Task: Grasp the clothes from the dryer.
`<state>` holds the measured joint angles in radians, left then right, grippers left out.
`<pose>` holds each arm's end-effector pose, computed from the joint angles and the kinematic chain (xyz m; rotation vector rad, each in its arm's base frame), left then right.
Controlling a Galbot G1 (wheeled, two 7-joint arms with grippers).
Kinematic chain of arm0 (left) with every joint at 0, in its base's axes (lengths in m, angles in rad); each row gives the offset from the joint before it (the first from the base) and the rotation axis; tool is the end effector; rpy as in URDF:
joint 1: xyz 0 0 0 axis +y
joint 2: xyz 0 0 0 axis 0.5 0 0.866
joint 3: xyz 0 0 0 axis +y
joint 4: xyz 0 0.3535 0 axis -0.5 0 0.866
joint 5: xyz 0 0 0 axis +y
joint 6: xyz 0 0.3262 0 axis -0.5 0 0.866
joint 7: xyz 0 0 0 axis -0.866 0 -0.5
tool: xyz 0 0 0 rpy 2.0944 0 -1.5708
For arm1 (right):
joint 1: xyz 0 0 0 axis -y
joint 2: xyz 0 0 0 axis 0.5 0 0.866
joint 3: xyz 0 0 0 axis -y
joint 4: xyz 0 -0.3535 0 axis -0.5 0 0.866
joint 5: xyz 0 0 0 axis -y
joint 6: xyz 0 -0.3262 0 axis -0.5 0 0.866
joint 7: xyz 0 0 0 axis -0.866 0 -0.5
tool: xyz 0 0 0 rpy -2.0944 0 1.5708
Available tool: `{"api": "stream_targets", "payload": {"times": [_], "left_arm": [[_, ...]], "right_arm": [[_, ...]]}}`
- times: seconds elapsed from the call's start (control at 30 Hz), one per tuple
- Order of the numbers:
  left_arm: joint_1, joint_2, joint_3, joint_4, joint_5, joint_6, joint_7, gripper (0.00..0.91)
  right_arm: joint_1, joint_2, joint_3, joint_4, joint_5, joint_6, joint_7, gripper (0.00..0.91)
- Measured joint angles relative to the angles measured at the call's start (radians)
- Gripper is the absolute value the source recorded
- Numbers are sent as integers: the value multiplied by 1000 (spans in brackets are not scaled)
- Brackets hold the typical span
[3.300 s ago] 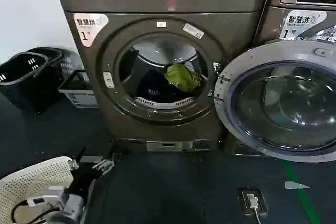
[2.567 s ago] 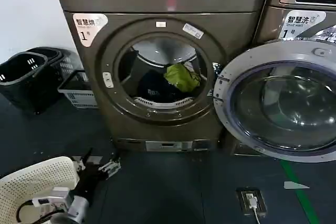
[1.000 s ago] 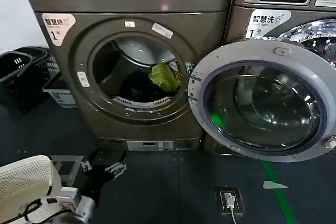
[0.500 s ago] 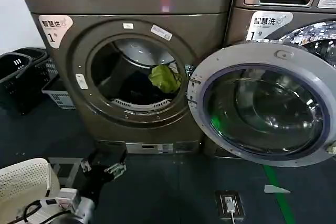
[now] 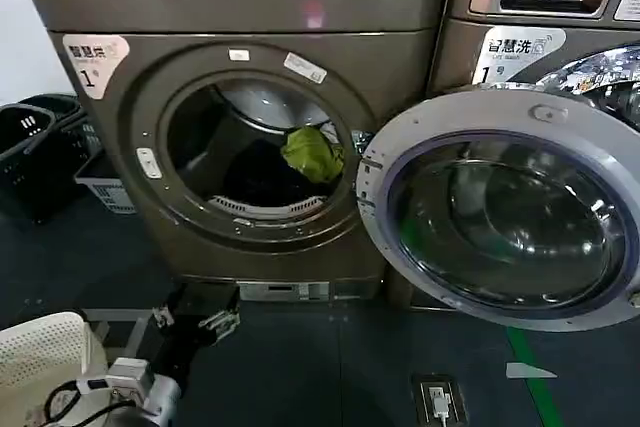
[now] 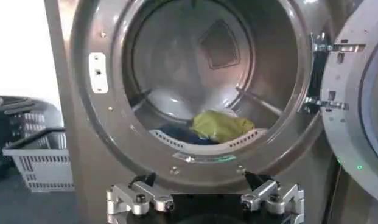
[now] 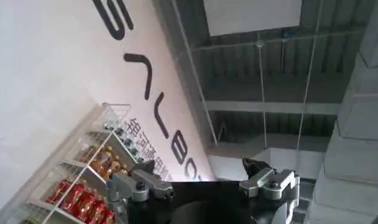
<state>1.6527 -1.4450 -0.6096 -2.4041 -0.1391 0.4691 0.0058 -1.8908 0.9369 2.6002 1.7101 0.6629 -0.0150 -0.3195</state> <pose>0.1177 0.0328 -0.2139 -0.0527 -2.9026 -0.0292 -0.1645 -0.4102 0.0631 1.2894 2.1251 -0.9805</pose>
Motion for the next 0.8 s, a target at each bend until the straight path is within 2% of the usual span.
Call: {"api": "stream_targets", "payload": {"times": [0.8], "left_arm": [[-15,12,10,-15,3,-1,0,907]], "right_arm": [[-16,11,6,16,-7,-4,6,907]]}}
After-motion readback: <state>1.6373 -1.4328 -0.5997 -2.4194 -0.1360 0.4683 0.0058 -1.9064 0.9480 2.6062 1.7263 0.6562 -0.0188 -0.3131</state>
